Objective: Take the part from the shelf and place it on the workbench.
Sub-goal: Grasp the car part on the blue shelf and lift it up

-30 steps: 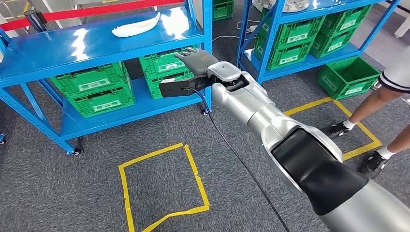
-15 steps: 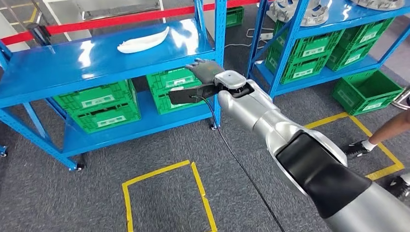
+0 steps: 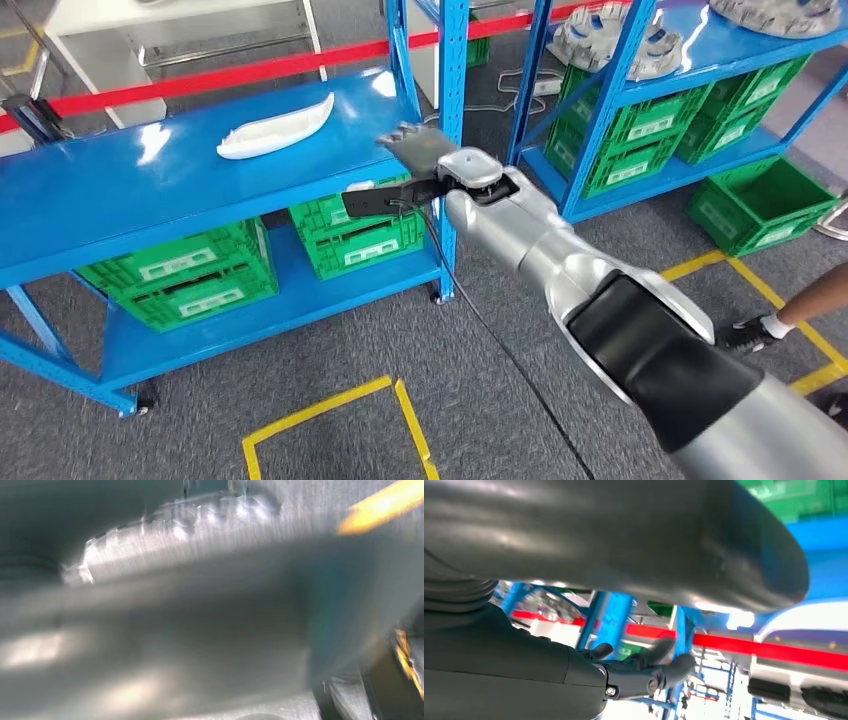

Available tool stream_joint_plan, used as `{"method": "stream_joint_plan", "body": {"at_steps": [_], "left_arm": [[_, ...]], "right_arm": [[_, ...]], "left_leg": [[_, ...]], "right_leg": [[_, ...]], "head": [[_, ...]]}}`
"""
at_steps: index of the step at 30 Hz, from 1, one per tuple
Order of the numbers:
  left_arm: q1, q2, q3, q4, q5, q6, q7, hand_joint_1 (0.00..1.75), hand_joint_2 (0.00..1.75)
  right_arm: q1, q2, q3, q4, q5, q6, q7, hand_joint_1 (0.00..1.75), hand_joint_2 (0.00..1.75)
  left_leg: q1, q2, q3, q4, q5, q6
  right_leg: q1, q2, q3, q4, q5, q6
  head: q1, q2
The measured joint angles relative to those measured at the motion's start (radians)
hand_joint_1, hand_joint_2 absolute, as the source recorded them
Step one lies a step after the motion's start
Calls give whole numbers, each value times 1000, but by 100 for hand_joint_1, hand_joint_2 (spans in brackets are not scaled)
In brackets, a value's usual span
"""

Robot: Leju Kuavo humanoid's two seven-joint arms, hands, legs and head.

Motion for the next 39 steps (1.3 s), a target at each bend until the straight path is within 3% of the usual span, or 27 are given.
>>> {"method": "stream_joint_plan", "body": {"at_steps": [2,3,4,5,7,8,9,10,12,13,14,16,18,19,20,21,23,24,25,28,29,32,33,36,37,38,39], "left_arm": [[-3,0,0,-2,1,0,-2,0,0],[-4,-1,0,-3,2,0,-4,0,0],[-5,-2,0,-3,3,0,-4,0,0],[-5,-3,0,-3,3,0,-4,0,0],[-2,-4,0,-3,3,0,-5,0,0],[0,-4,0,-3,3,0,-5,0,0],[1,-4,0,-3,3,0,-5,0,0],[3,-5,0,-3,3,0,-5,0,0],[4,-6,0,-1,3,0,-6,0,0],[4,-7,0,-1,3,0,-7,0,0],[3,-7,0,-2,2,0,-9,0,0],[3,-8,-1,-5,0,0,-12,0,0],[-3,-10,-1,-6,-3,0,-12,0,0],[-6,-12,-1,-6,-4,0,-11,0,0],[-7,-13,-1,-6,-4,0,-9,0,0],[-6,-15,-1,-6,-4,0,-8,0,0],[-1,-19,-2,-5,-7,0,-6,0,0],[1,-21,-3,-5,-12,0,-4,0,0],[2,-22,-5,-4,-18,0,-1,0,0],[2,-27,-12,-3,-36,0,16,0,0],[2,-29,-15,-3,-41,0,21,0,0],[-3,-37,-22,-6,-50,0,28,0,0],[-6,-39,-24,-7,-51,0,29,0,0],[-13,-43,-25,-9,-55,0,31,0,0],[-14,-45,-25,-9,-57,0,31,0,0],[-14,-46,-25,-9,-57,0,32,0,0],[-14,-48,-25,-10,-57,0,31,0,0]], "right_arm": [[-14,0,1,-5,-5,-3,-2,0,0],[-16,0,1,-6,-7,-4,-3,0,0],[-13,0,2,-5,-8,-3,-4,0,0],[-6,-1,4,-4,-8,-3,-4,0,0],[8,-4,7,-3,-8,-2,-4,0,0],[10,-5,8,-2,-8,-2,-4,0,0],[11,-6,9,-2,-9,-2,-4,0,0],[13,-8,10,-1,-9,-2,-4,0,0],[19,-13,13,4,-12,-2,-4,0,0],[23,-15,15,6,-14,-3,-4,0,0],[21,-16,16,5,-19,-7,-4,0,0],[2,-13,18,-5,-32,-23,-5,0,0],[-17,-3,18,-13,-47,-42,-7,0,0],[-17,3,18,-15,-53,-50,-8,0,0],[-13,10,18,-17,-60,-59,-9,0,0],[-5,18,18,-20,-65,-71,-11,0,0],[7,45,20,-28,-75,-96,-12,0,0],[11,63,22,-32,-81,-106,-10,0,0],[13,82,27,-35,-87,-112,-7,0,0],[22,131,49,-49,-103,-113,1,0,0],[23,145,55,-59,-107,-112,2,0,0],[21,181,70,-100,-115,-108,6,0,0],[20,190,76,-112,-117,-106,8,0,0],[29,207,92,-137,-123,-93,12,0,0],[34,211,97,-143,-125,-86,14,0,0],[38,214,101,-149,-127,-80,16,0,0],[41,216,106,-156,-130,-73,19,0,0]], "left_leg": [[3,1,30,-8,-23,9],[5,0,50,-13,-36,12],[6,-1,73,-19,-53,14],[6,-3,97,-23,-71,16],[6,-9,146,-28,-109,17],[5,-12,171,-29,-129,16],[5,-14,196,-29,-151,15],[4,-16,218,-29,-173,13],[1,-20,259,-24,-217,7],[0,-22,275,-25,-237,3],[-1,-24,289,-19,-246,-3],[0,-21,270,42,-221,-16],[2,-9,183,186,-170,-30],[5,-2,130,254,-169,-36],[8,3,85,297,-197,-41],[11,5,49,316,-247,-45],[16,8,6,290,-341,-49],[18,10,-2,250,-347,-51],[19,12,-4,194,-306,-51],[19,22,0,31,-76,-44],[18,24,2,14,-37,-40],[24,21,12,20,-17,-23],[26,21,15,20,-15,-16],[26,19,16,21,-24,-2],[24,18,17,22,-28,0],[21,16,17,24,-31,2],[17,14,18,26,-33,3]], "right_leg": [[0,-4,-55,104,48,8],[1,-6,-102,173,58,11],[1,-8,-152,236,46,12],[1,-8,-195,275,8,13],[1,-8,-259,280,-98,15],[1,-9,-281,252,-128,15],[1,-9,-297,208,-123,15],[1,-10,-307,148,-59,14],[6,-15,-318,37,145,8],[9,-17,-316,7,221,3],[12,-18,-310,-3,248,-4],[9,-16,-284,-1,226,-22],[4,-13,-247,-9,199,-35],[2,-12,-225,-13,182,-39],[1,-13,-201,-16,165,-40],[0,-12,-176,-17,148,-40],[-4,-10,-125,-18,113,-40],[-6,-8,-99,-18,95,-38],[-8,-6,-77,-18,77,-35],[-3,-1,-32,-12,22,-20],[0,0,-24,-11,4,-14],[3,-4,-6,2,-38,1],[3,-7,-18,34,-59,7],[3,-13,-132,223,-145,17],[3,-13,-169,270,-152,16],[4,-14,-191,282,-136,12],[7,-14,-194,251,-99,5]], "head": [[3,0],[5,0],[6,0],[7,0],[9,0],[10,0],[10,0],[11,0],[9,0],[6,0],[4,0],[4,0],[3,0],[3,0],[2,0],[2,0],[1,0],[1,0],[1,0],[-3,0],[-4,0],[-3,0],[-1,0],[5,0],[6,0],[8,0],[10,0]]}}
